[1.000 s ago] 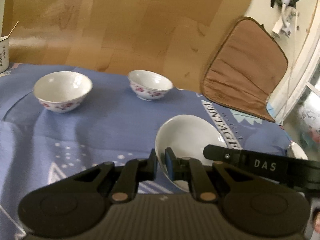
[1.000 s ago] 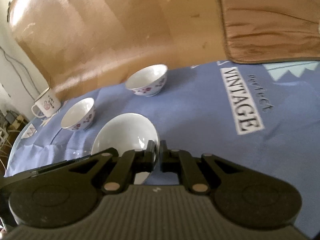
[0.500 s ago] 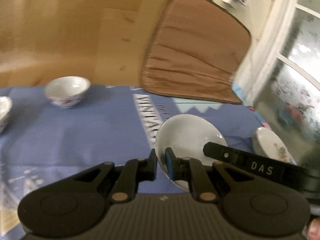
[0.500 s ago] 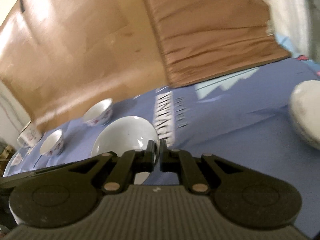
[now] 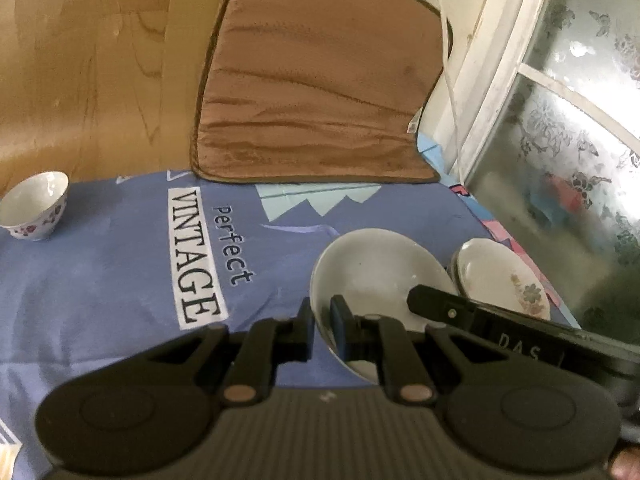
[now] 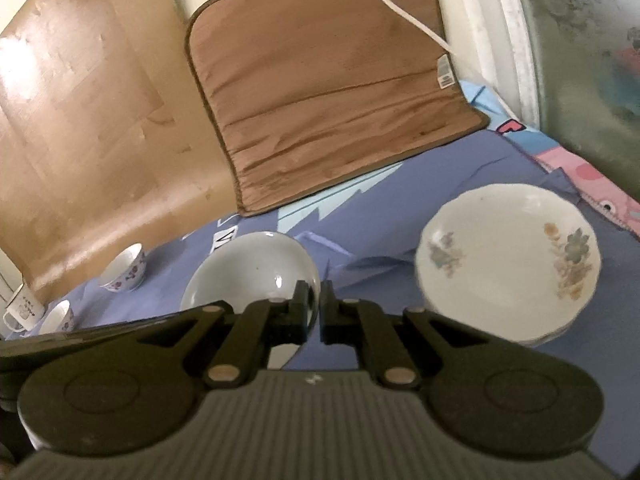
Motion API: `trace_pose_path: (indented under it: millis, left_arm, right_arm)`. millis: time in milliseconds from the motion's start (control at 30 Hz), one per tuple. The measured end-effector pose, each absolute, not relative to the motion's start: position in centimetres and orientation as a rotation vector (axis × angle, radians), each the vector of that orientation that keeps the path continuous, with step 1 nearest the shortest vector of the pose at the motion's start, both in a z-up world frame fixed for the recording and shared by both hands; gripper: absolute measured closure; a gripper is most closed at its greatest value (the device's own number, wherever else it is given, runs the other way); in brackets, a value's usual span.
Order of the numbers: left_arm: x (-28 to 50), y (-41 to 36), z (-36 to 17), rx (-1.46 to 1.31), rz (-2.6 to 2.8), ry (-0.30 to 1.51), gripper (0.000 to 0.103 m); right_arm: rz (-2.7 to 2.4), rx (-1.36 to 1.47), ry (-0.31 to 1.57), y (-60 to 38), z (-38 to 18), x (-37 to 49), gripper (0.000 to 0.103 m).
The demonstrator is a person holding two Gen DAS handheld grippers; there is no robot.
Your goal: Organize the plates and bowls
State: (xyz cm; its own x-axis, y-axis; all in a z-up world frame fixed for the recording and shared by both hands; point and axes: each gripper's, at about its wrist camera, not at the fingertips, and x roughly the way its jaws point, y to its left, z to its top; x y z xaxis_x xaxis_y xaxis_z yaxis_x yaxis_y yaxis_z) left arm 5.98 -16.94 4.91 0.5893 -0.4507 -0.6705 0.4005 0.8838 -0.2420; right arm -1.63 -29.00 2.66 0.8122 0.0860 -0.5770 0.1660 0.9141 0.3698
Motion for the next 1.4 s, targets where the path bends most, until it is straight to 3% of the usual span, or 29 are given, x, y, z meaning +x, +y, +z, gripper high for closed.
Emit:
trace_pose_path:
  millis: [67, 233, 300, 333, 400, 733, 1133, 1400]
  left_arm:
    - [6.5, -17.3, 4.5, -0.07, -0.493, 0.825, 0.092]
    - [7.3, -17.4, 3.6, -0.063, -0.456, 0.841, 0.078]
    - [6.9, -16.8, 4.2, -0.064, -0.449, 0.798, 0.062]
    - [6.7, -16.5, 4.6, -0.066, -0.446, 0.775, 0.061]
    - [6.3, -15.8, 5.4, -0.066, -0.437, 0.733, 0.06]
    - [5.5, -8.7, 5.8, -0.062, -0.325, 0.63, 0.06]
    - [8.4, 6.8, 1.1, -0.125, -0.029, 0.7, 0.062]
    - [8.1, 7.5, 1.0, -0.146, -0.059, 0.678, 0.062]
  right_arm:
    - [-0.048, 0.412, 0.644, -29.1, 2.3, -1.3, 0.095]
    - [-0.087, 0.367, 0.654, -28.9, 1.7, -0.6, 0.088]
    - [-0.093, 0.366, 0.627, -29.0, 1.8, -0.7, 0.085]
    - [-0.098, 0.371, 0.606, -29.1, 2.0, -0.9, 0.082]
    - [-0.122, 0.355, 0.563, -29.0, 2.4, -1.3, 0.077]
    - [-0.014, 0.305, 0.486, -24.8, 4.6, -1.3, 0.077]
    - [0.257, 0.359, 0.793, -14.1, 2.0, 5.4, 0.077]
    - [0.2, 0.46, 0.82, -10.1, 2.9, 12.5, 0.075]
